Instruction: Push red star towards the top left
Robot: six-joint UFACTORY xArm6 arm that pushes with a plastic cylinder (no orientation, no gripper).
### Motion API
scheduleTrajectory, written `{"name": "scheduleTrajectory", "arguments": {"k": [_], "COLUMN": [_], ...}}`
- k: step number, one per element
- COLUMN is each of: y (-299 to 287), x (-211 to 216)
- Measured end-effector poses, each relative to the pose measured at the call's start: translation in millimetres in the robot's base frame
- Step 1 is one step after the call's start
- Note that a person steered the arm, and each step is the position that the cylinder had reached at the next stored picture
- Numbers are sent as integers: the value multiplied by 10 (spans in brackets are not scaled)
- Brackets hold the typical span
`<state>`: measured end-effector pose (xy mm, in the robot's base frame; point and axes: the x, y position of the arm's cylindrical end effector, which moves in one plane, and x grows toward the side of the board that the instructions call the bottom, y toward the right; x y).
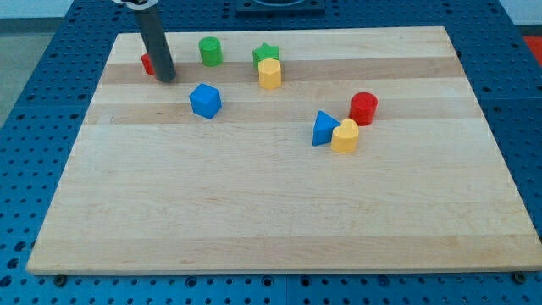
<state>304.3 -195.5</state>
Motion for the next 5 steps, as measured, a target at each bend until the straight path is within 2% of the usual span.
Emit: {"name": "scheduleTrajectory", "arguments": {"k": [2, 5], "y": [-103, -243], "x": [-16, -370]}}
